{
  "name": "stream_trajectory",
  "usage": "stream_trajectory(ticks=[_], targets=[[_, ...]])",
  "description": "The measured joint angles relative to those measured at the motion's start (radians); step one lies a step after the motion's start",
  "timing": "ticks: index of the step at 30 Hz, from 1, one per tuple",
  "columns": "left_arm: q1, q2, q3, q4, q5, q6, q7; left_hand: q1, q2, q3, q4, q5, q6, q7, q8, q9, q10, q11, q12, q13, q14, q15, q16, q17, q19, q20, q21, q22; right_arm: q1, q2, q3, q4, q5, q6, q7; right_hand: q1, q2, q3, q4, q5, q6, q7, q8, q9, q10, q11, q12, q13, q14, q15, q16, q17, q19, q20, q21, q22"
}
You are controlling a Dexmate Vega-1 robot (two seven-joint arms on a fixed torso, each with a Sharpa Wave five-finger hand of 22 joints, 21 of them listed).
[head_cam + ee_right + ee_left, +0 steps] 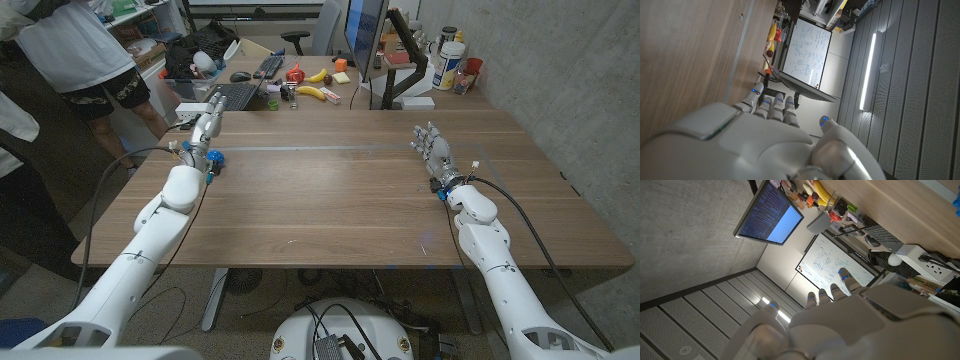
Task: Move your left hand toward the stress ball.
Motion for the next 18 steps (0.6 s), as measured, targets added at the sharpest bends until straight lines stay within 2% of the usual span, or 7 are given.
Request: stream_trajectory(ticks=[9, 15, 18], targets=[[0.001, 0.014, -0.006, -0.005, 0.025, 0.013, 0.012, 0.0, 0.0, 0.0, 0.0, 0.0, 0.005, -0.005, 0.0, 0.0, 0.0, 0.0, 0.0, 0.0, 0.0, 0.0, 0.0, 0.001, 0.001, 0.017, 0.0, 0.0, -0.001, 0.0, -0.002, -0.002, -0.003, 0.002, -0.001, 0.0, 0.0, 0.0, 0.0, 0.0, 0.0, 0.0, 0.0, 0.0, 0.0, 0.0, 0.0, 0.0, 0.0, 0.0, 0.0, 0.0, 0.0, 0.0, 0.0, 0.0], [0.001, 0.02, -0.007, -0.007, 0.041, 0.022, 0.02, 0.0, 0.0, 0.003, -0.003, 0.0, 0.011, -0.011, 0.0, 0.0, -0.005, -0.005, 0.0, 0.0, 0.0, 0.0, -0.005, 0.001, -0.001, 0.04, 0.0, 0.0, -0.002, 0.0, -0.003, -0.002, -0.003, 0.002, -0.002, 0.0, 0.0, 0.0, 0.0, 0.0, 0.0, 0.0, 0.0, 0.0, 0.0, 0.0, 0.0, 0.0, 0.0, 0.0, 0.0, 0.0, 0.0, 0.0, 0.0, 0.0], [0.001, 0.025, -0.008, -0.008, 0.05, 0.029, 0.025, 0.0, 0.0, 0.007, -0.001, 0.0, 0.011, -0.011, 0.0, 0.0, -0.005, -0.005, 0.0, 0.0, 0.0, 0.0, -0.005, 0.001, -0.002, 0.041, 0.0, 0.0, -0.002, 0.0, -0.003, -0.002, -0.003, 0.003, -0.002, 0.0, 0.0, 0.0, 0.0, 0.0, 0.0, 0.0, 0.0, 0.0, 0.0, 0.0, 0.0, 0.0, 0.0, 0.0, 0.0, 0.0, 0.0, 0.0, -0.002, 0.0]])
